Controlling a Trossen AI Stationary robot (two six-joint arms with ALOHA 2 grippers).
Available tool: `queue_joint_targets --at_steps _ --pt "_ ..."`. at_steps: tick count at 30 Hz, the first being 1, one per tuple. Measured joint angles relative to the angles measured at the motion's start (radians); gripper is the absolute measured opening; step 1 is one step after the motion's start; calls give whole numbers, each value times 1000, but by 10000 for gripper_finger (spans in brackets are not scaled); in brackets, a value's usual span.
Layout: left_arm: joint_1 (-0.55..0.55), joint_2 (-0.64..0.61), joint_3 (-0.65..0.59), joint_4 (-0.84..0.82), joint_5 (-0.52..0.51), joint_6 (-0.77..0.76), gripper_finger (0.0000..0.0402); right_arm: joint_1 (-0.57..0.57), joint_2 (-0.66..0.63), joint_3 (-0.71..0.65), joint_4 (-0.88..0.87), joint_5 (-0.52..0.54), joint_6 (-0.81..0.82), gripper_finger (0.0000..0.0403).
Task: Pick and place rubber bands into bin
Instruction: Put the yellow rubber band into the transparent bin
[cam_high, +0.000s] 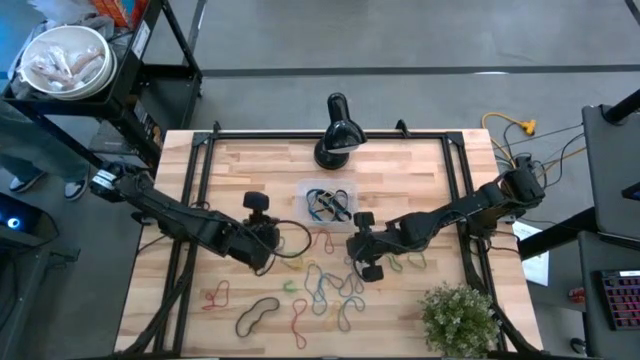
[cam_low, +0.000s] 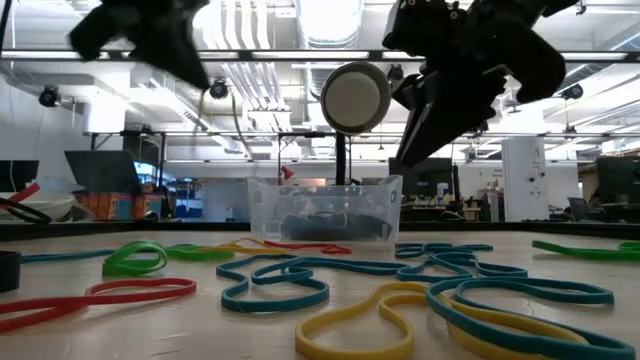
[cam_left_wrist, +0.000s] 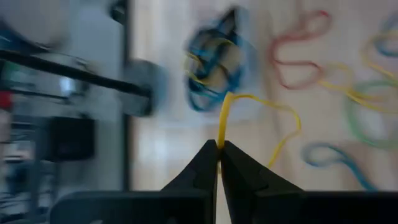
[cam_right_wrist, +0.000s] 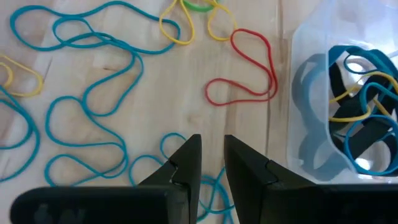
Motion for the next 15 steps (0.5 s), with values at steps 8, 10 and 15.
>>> queue_joint_targets --at_steps 8,10,15 --pt "42 0 66 224 -102 255 0 33 0 -15 -3 44 36 63" --pt "63 0 65 314 -101 341 0 38 0 -15 -3 44 43 63" --pt "130 0 61 485 -94 482 0 46 0 -15 -39 44 78 63"
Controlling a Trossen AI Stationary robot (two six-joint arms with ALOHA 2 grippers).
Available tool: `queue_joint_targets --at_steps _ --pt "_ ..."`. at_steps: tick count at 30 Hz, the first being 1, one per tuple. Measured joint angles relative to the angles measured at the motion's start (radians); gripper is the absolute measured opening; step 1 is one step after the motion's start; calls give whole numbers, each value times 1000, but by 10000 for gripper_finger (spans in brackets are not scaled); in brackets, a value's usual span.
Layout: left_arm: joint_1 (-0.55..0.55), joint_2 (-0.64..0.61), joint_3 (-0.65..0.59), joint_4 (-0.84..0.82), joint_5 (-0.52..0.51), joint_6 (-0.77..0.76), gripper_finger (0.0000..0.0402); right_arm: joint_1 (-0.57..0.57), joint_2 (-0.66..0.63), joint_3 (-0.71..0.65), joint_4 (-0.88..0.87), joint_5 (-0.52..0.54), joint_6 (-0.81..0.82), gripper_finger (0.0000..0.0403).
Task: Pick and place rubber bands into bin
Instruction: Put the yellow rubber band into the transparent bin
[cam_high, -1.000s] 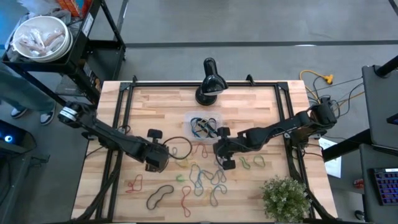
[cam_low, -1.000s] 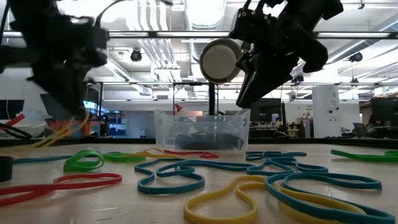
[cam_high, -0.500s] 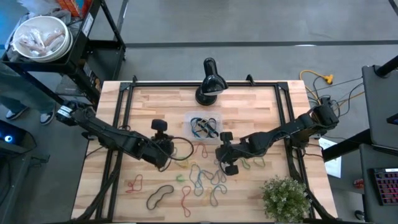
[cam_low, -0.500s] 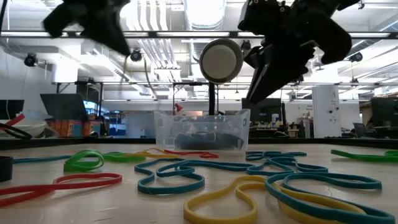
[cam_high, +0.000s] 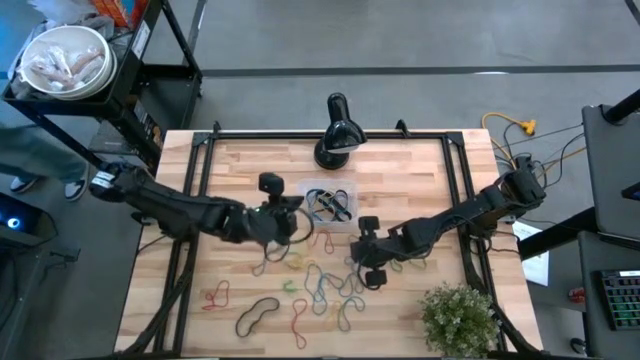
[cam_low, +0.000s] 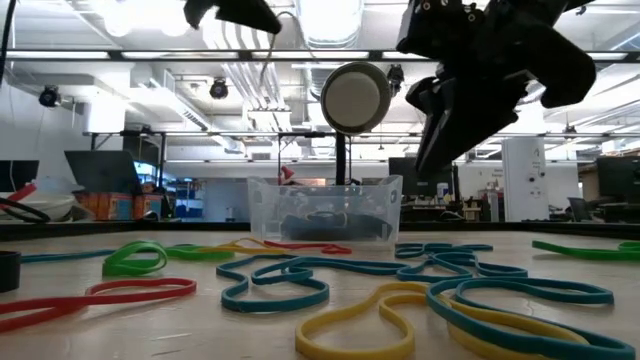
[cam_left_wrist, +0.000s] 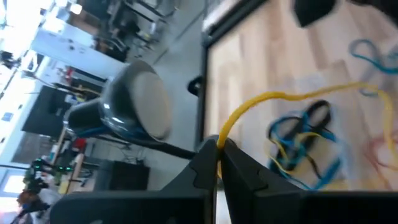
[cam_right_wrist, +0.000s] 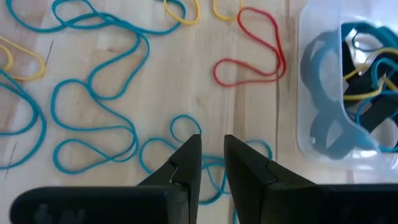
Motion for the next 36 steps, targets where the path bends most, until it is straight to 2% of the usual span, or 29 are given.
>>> queue_joint_targets --at_steps 5,10,17,31,36 --pt "71 0 -6 106 60 57 0 0 0 0 -23 0 18 63" --pt "155 2 -55 219 164 57 0 0 0 0 -24 0 17 62" --pt "236 47 -119 333 260 53 0 0 0 -2 -30 0 18 61" --pt "283 264 -114 380 311 48 0 -1 0 -5 -31 2 15 59" --pt "283 299 -104 381 317 48 0 -1 0 -9 -31 3 17 58"
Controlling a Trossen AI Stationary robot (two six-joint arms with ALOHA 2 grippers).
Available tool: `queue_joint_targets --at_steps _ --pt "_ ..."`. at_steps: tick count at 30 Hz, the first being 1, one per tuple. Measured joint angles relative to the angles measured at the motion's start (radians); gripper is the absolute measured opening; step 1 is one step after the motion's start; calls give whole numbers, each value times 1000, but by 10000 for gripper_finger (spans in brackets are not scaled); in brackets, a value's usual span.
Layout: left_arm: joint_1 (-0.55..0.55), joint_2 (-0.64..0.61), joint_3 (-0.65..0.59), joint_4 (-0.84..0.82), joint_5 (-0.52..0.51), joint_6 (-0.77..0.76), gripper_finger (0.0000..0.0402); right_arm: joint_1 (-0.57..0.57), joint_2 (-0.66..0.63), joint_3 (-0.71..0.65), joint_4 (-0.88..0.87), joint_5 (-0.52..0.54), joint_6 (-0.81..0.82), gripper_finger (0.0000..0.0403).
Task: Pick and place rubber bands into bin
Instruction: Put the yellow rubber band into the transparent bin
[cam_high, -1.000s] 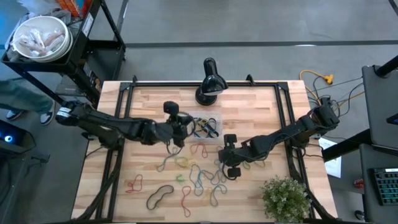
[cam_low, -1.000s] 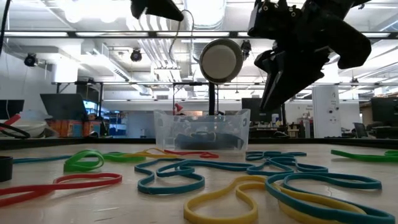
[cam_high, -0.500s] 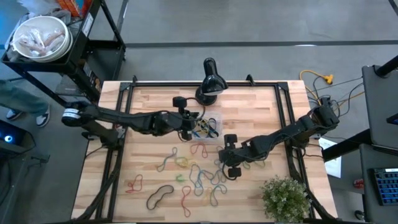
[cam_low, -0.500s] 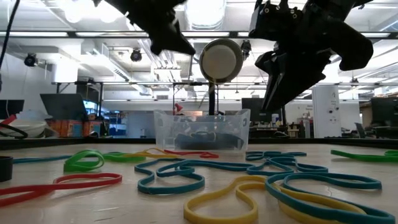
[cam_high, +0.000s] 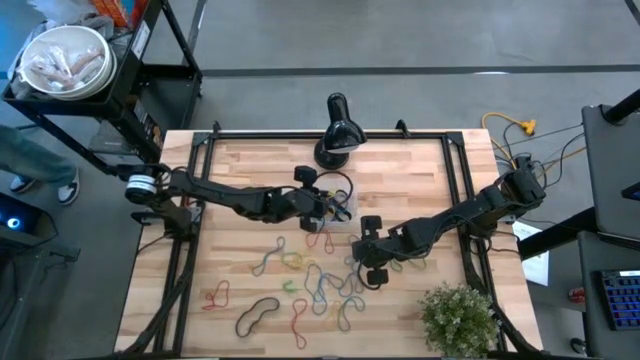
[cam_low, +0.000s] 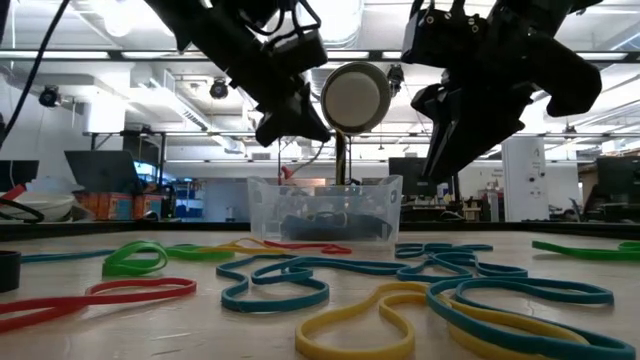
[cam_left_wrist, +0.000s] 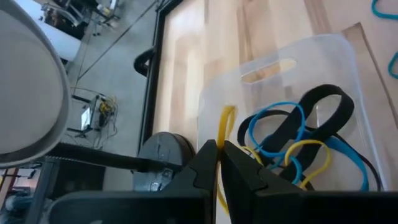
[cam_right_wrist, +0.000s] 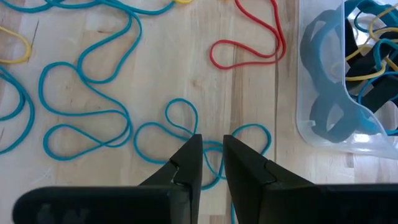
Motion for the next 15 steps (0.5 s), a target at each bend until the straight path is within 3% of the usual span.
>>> queue_joint_targets --at_steps 10,15 --pt "0 2 0 -8 37 -14 1 0 0 -11 1 6 1 60" --pt "5 2 0 -13 97 -47 45 0 0 -11 2 8 5 57"
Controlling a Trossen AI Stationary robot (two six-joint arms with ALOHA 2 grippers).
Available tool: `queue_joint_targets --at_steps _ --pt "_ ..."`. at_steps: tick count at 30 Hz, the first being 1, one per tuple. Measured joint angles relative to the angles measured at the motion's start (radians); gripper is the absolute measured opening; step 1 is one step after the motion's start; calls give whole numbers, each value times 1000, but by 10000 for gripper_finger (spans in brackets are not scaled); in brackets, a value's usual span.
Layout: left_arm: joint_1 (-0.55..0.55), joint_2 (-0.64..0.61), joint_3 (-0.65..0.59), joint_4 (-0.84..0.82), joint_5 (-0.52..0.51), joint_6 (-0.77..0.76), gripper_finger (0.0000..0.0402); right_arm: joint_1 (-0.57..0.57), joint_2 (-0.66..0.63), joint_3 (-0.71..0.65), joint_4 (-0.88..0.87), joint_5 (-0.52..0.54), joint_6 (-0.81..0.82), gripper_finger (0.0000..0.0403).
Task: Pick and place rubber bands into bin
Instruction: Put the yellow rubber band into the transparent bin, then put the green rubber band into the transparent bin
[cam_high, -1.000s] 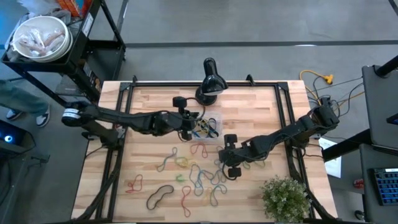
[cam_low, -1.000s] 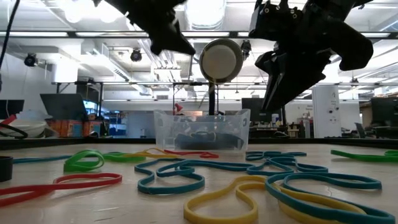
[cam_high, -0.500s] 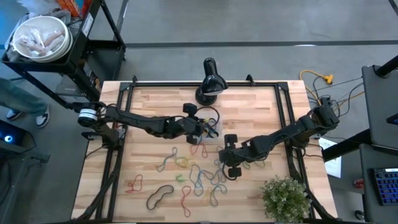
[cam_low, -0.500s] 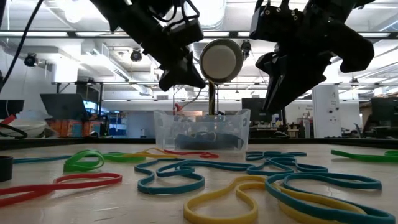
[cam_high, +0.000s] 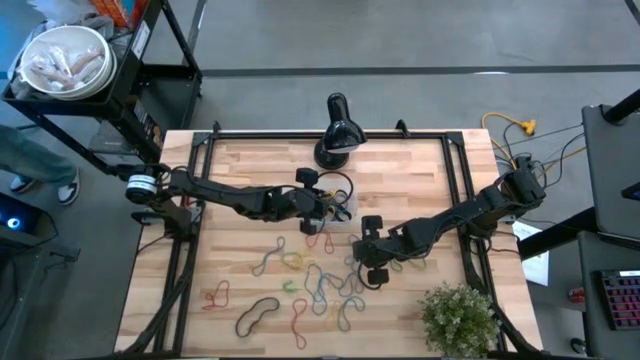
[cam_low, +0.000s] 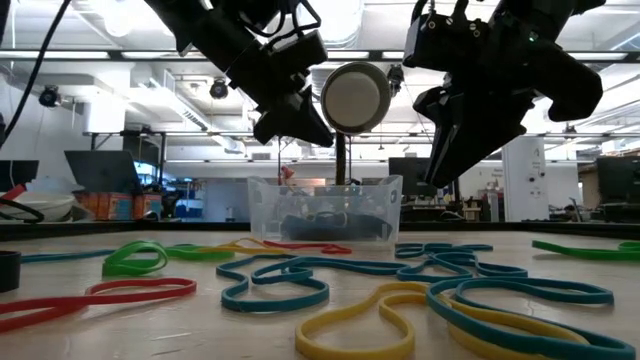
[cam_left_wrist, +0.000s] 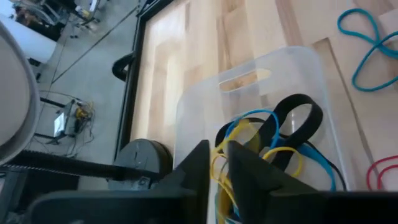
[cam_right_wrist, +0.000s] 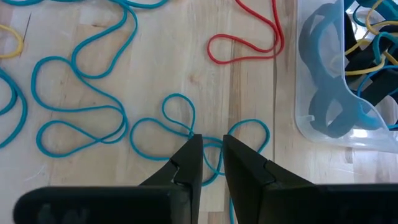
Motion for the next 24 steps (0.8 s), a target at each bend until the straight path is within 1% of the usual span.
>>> queue_joint_targets --at_steps 5,9,13,20,24 --pt "1 0 0 0 3 -6 108 0 0 0 1 0 2 57" --pt "-6 -19 0 -13 3 -6 136 0 0 -2 -1 0 19 57" --pt "-43 -93 0 -99 2 -19 141 0 0 -12 -41 -1 59 57" --pt "-130 -271 -12 -297 0 -147 141 0 0 -23 -170 -26 130 57" --pt "-169 -341 -21 -410 0 -237 141 0 -3 -4 -271 -123 164 57"
